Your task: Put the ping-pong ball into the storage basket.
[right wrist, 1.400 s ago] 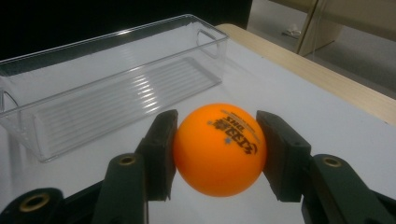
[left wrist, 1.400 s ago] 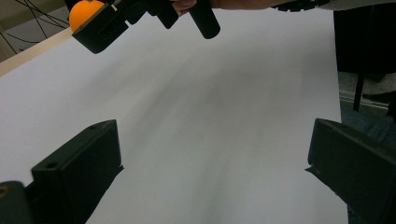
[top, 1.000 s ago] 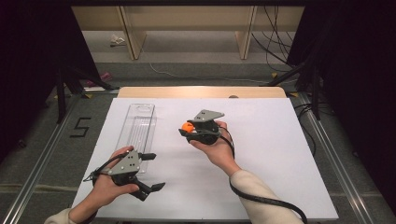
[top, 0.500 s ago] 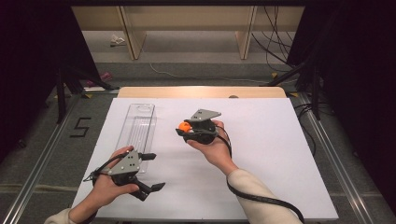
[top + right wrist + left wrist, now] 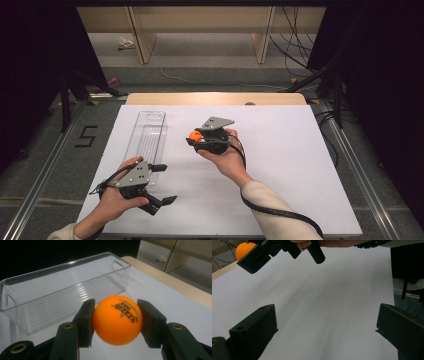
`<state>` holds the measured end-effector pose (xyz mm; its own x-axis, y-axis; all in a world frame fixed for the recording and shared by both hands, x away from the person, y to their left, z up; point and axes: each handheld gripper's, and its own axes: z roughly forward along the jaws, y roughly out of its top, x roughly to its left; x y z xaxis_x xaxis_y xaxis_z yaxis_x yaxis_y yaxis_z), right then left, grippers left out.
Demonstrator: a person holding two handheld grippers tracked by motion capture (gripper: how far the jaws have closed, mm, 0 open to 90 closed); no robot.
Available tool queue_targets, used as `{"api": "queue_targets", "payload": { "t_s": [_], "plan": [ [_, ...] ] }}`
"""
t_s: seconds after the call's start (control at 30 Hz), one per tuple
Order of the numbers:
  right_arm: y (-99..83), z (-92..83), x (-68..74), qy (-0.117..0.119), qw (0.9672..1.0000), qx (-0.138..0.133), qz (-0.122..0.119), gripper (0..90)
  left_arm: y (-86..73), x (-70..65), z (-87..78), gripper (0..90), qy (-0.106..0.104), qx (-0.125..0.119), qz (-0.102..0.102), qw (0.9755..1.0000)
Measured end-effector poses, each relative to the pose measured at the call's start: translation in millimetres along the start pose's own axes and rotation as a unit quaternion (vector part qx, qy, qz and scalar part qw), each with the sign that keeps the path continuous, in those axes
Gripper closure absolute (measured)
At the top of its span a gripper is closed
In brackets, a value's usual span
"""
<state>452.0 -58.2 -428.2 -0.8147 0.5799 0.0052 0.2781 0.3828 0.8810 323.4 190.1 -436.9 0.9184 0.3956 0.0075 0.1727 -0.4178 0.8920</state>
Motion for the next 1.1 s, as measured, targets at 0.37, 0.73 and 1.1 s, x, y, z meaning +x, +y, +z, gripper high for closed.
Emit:
{"api": "queue_targets", "payload": {
  "t_s": [0.37, 0.73, 1.1],
  "plan": [
    [1.5, 3.2, 1.3, 0.003, 1.0, -0.001, -0.001, 51.6, 0.0, 0.1, 0.0, 2.6, 0.0, 0.0, 0.0, 1.0],
    [4.2, 5.7, 2.3, 0.005, 1.0, -0.004, -0.001, 51.6, 0.0, 0.0, -0.1, 2.6, -0.001, 0.0, 0.0, 1.0],
    [6.1, 8.2, 4.0, 0.006, 1.0, -0.004, -0.002, 51.6, 0.0, -0.3, -0.2, 2.6, -0.001, 0.001, 0.001, 1.0]
  ]
}}
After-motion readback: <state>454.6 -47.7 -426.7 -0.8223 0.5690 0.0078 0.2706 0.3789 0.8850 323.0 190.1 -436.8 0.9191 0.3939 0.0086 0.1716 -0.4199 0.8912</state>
